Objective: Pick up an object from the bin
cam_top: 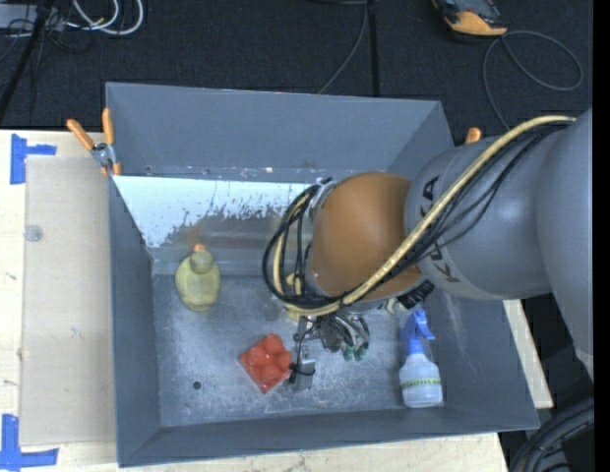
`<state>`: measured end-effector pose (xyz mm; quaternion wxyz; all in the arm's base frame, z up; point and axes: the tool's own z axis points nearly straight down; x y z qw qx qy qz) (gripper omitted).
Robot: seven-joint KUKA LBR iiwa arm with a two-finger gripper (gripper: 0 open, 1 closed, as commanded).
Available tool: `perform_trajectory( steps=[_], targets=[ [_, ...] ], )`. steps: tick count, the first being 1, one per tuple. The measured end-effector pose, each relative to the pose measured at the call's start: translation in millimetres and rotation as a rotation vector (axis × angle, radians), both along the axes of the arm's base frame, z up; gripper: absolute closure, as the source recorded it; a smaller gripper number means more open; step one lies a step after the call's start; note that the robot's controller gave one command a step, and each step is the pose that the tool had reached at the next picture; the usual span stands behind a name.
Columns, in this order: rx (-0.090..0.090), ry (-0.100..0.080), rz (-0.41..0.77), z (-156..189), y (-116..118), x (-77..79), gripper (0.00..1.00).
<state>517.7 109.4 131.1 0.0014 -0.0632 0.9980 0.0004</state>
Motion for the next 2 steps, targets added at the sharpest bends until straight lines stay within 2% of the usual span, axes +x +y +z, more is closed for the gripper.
perform_trajectory(
  steps=[1, 2],
  targets=[
    [0.002, 0.006, 0.276, -60.4, -12.5, -4.7, 1.00],
    [0.002, 0.006, 0.276, -60.4, -12.5, -4.7, 1.00]
  ],
)
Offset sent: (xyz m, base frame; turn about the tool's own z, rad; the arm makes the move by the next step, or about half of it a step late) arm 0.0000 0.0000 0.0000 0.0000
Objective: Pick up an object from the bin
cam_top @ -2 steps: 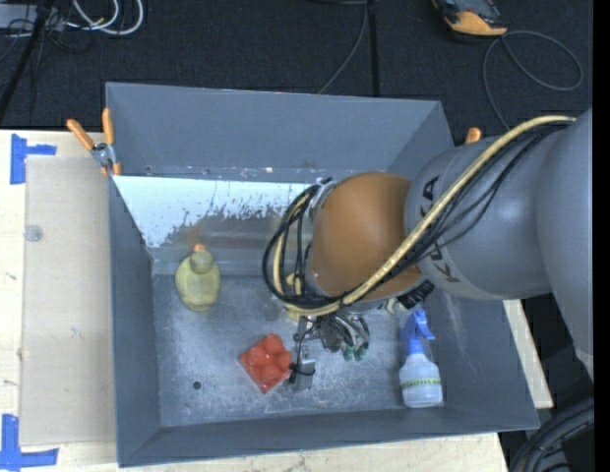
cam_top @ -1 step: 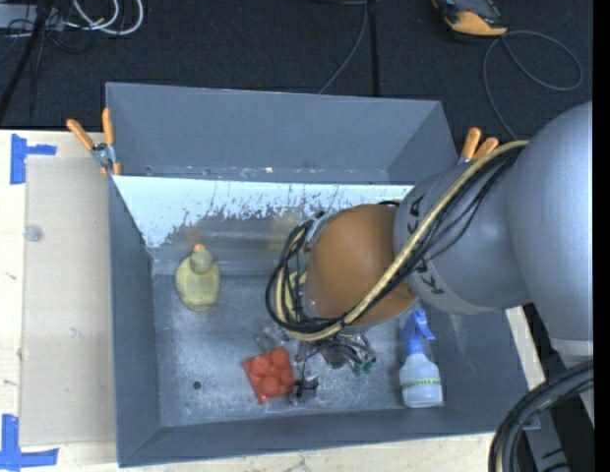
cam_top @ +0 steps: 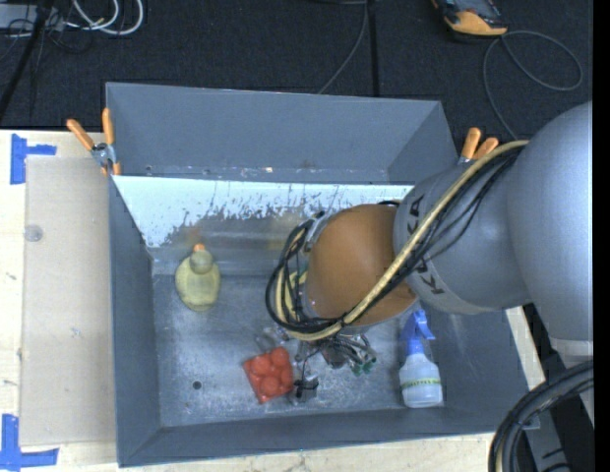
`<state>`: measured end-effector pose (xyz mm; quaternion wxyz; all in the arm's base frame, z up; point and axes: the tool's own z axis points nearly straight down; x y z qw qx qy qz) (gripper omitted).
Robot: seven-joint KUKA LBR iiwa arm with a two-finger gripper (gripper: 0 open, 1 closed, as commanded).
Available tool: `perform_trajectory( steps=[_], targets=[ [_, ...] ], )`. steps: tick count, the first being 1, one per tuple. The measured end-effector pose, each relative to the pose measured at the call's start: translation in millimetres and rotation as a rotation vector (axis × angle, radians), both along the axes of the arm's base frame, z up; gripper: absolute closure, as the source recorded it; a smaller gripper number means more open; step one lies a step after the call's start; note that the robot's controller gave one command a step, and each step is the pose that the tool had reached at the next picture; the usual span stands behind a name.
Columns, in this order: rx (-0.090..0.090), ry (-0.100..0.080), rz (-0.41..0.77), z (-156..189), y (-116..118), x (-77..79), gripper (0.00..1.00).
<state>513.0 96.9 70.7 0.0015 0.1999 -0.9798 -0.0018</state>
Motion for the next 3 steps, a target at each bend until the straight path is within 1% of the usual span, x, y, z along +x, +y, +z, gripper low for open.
perform_trajectory(
  steps=[1, 2, 3],
  targets=[
    [-0.003, 0.007, 0.078, 23.0, 6.2, -4.2, 1.00],
    [0.000, -0.003, 0.108, 37.4, 7.7, 4.9, 1.00],
    [-0.003, 0.015, 0.095, 62.6, 7.0, 0.1, 1.00]
  ],
)
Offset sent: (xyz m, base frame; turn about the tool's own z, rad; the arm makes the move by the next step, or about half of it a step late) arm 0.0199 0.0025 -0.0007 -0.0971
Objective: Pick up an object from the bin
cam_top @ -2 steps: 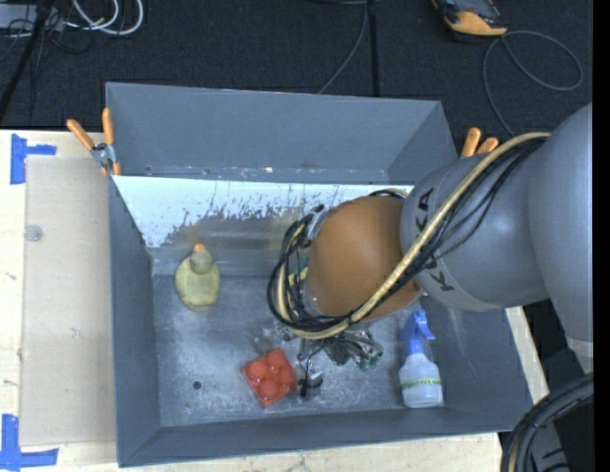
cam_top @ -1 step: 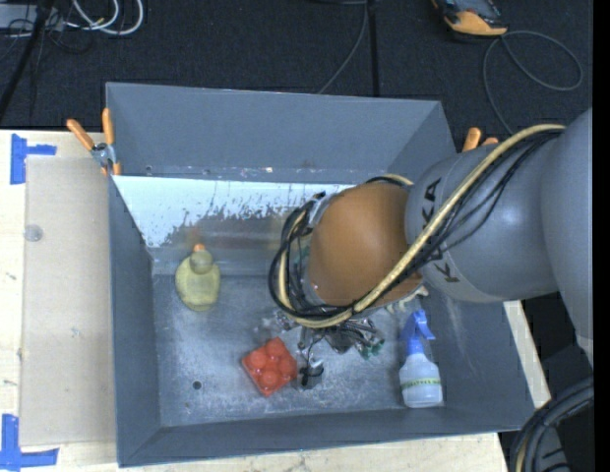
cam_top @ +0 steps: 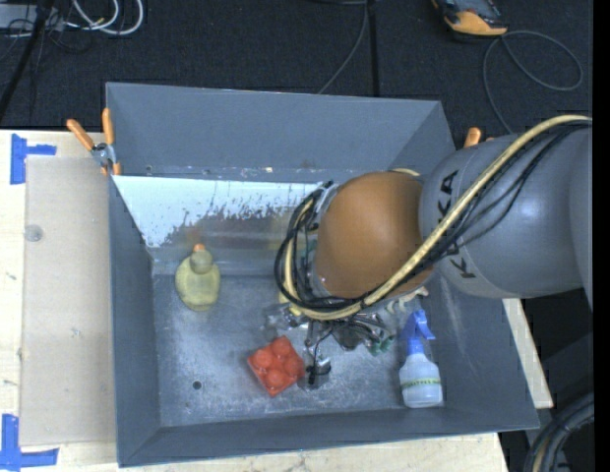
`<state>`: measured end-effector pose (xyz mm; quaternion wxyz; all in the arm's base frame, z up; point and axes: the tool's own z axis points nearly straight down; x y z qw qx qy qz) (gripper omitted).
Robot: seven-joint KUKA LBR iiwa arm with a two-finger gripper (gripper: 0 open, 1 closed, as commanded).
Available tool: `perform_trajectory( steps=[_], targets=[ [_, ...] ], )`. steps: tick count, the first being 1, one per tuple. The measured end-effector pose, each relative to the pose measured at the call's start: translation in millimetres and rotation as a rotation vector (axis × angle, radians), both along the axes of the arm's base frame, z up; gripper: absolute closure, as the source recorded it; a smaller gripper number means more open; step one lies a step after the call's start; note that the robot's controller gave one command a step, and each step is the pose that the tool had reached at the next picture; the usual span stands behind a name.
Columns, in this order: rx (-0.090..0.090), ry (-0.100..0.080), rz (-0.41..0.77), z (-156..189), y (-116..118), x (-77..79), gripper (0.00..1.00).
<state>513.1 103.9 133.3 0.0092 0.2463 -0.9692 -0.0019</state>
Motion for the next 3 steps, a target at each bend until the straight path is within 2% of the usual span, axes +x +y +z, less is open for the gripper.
perform_trajectory(
  steps=[1, 2, 3],
  targets=[
    [0.005, -0.028, -0.006, 9.1, 6.1, 17.1, 1.00],
    [-0.001, 0.009, 0.010, 3.6, 4.4, 5.0, 1.00],
    [0.006, -0.033, 0.007, 19.7, 22.9, 23.8, 1.00]
  ],
)
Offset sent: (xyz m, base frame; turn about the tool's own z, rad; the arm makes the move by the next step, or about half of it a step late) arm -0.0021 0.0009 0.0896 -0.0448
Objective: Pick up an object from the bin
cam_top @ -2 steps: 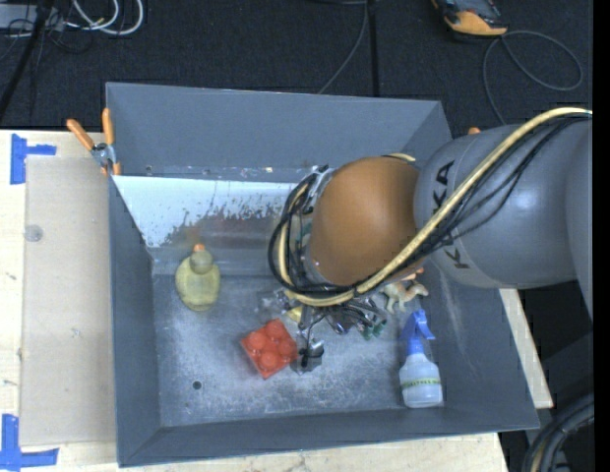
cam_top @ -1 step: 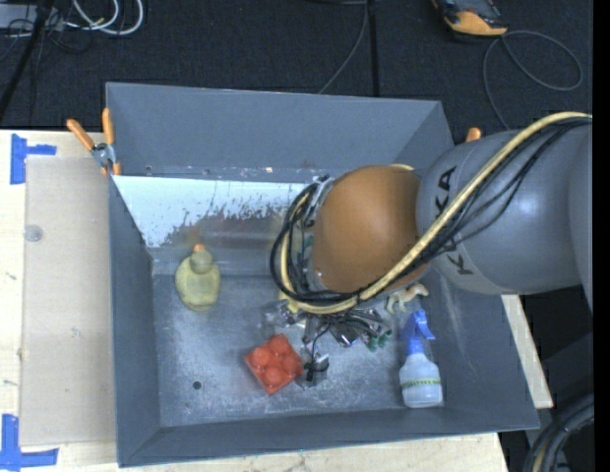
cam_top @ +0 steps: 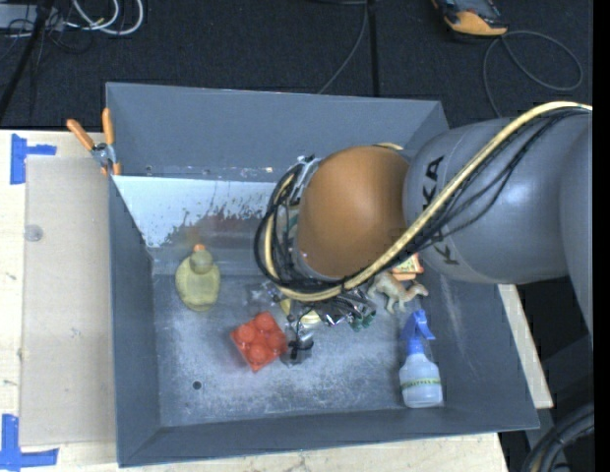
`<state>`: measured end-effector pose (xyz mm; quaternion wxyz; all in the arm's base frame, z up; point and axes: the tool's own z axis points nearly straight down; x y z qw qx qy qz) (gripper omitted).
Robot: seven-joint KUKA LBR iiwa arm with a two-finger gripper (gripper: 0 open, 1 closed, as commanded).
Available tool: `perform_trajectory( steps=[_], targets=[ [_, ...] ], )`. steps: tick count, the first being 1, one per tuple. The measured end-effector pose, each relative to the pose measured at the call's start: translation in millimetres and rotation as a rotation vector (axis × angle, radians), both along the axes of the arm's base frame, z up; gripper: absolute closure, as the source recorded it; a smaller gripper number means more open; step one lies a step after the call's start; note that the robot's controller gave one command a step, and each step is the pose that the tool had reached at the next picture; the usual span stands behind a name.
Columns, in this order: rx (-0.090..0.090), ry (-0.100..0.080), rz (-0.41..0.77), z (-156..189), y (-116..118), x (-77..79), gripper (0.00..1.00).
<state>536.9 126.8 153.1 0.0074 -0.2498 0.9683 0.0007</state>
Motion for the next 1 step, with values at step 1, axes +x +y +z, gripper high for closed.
perform_trajectory(
  steps=[1],
  targets=[
    [-0.006, 0.040, 0.001, -2.8, 5.9, -12.1, 1.00]
  ],
)
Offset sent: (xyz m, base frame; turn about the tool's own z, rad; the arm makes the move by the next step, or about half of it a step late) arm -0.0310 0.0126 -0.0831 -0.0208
